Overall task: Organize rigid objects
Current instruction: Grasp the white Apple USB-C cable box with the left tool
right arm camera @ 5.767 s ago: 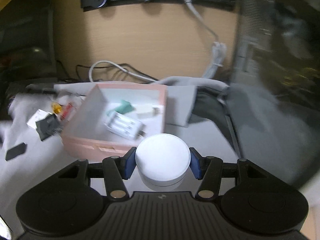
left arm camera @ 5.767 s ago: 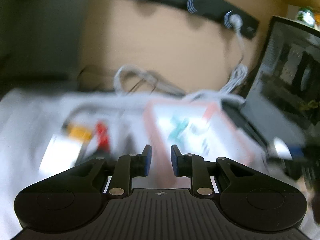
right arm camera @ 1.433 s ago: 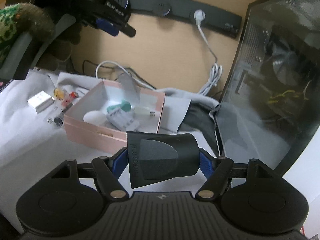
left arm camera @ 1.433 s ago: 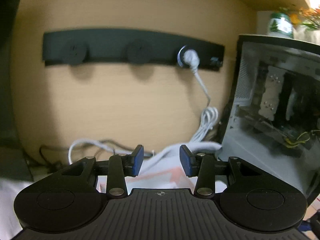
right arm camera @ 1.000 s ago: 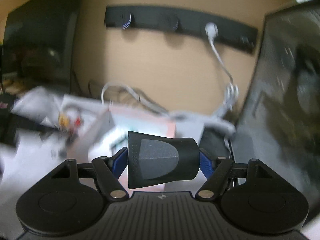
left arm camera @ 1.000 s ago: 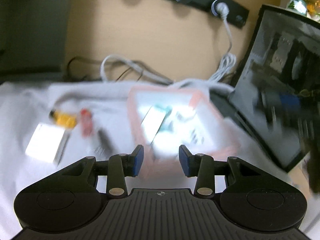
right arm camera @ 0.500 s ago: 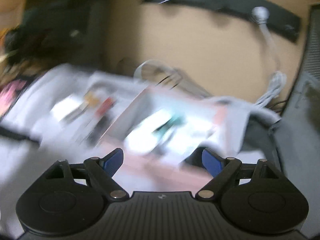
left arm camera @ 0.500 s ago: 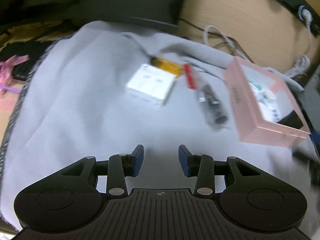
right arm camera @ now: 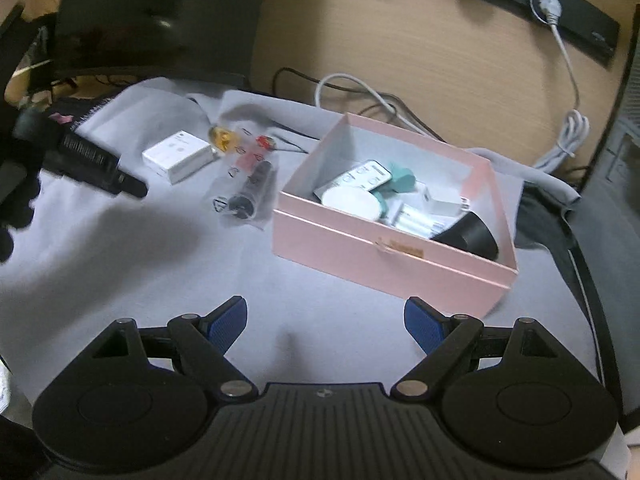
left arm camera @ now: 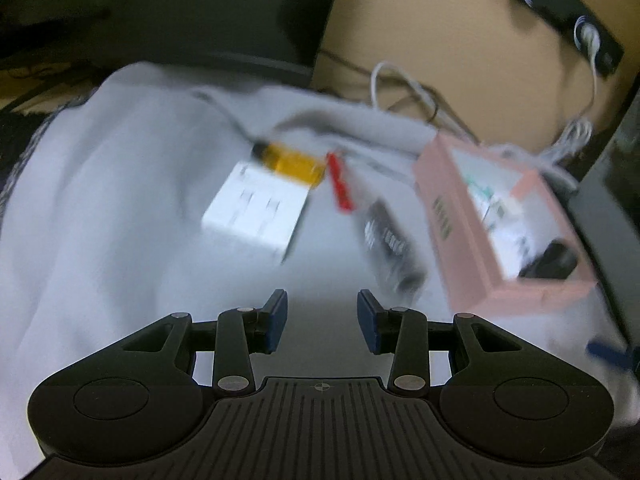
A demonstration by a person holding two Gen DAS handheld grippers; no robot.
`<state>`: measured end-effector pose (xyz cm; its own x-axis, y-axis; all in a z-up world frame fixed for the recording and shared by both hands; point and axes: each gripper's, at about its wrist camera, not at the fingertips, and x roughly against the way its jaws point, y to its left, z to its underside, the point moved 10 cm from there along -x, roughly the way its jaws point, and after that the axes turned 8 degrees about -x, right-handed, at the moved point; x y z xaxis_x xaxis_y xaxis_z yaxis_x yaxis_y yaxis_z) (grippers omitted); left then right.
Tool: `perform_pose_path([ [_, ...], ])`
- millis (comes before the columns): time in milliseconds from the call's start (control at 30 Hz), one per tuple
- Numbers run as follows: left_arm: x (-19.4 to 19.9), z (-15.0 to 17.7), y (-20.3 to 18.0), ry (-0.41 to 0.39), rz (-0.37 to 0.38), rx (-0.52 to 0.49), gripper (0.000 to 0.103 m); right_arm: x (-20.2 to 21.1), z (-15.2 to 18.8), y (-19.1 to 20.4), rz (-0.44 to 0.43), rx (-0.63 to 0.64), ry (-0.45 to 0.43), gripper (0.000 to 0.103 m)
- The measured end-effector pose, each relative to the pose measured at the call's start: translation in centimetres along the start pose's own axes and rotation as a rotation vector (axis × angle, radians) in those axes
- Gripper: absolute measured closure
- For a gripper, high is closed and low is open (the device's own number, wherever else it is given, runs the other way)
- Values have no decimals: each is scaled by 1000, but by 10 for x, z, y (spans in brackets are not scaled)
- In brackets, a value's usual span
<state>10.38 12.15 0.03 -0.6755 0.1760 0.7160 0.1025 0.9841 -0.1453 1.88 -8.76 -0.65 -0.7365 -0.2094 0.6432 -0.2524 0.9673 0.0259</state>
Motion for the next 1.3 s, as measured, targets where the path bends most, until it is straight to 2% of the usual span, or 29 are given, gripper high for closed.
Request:
perform_pose_path([
  [100, -4, -23, 11, -50, -52, -19, 60, 1, 0, -1, 15, -12, 6, 17],
  [300, -38, -47, 38, -15, -147, -111, 60, 4, 4, 1, 42, -41, 18, 17],
  [433, -57, -40, 35, 30, -127, -168, 60, 1, 11, 1, 62, -55, 45, 17],
  [533, -62, -37, 24, -5, -142, -261, 59, 1, 14, -2, 82, -62, 55, 17],
  [600, -66, -36, 18, 0, -127, -286, 53, 1, 15, -4, 90, -74, 63, 17],
  [667, -68, -33, 10, 2, -129, -345, 37, -1, 17, -6, 95, -83, 76, 17],
  [733, -70, -30, 2, 9, -118, -406, 26, -4, 19, -6, 100, -85, 87, 17],
  [800, -71, -28, 0, 6, -114, -432, 23, -6, 19, -6, 101, -84, 90, 17],
  [900, -69, -35, 6, -21, -140, -404, 25, -9, 18, -6, 100, -80, 90, 17],
  [967, -66, -42, 19, -46, -208, -386, 27, -11, 17, -5, 103, -73, 88, 17],
  [1000, -67, -43, 26, -36, -233, -382, 25, -11, 17, -5, 104, -72, 88, 17],
  [1167, -86, -35, 41, 92, -183, -327, 26, -16, 22, -5, 99, -73, 108, 17],
  [1300, -89, -38, 43, 67, -155, -282, 27, -20, 24, -6, 100, -82, 121, 17],
])
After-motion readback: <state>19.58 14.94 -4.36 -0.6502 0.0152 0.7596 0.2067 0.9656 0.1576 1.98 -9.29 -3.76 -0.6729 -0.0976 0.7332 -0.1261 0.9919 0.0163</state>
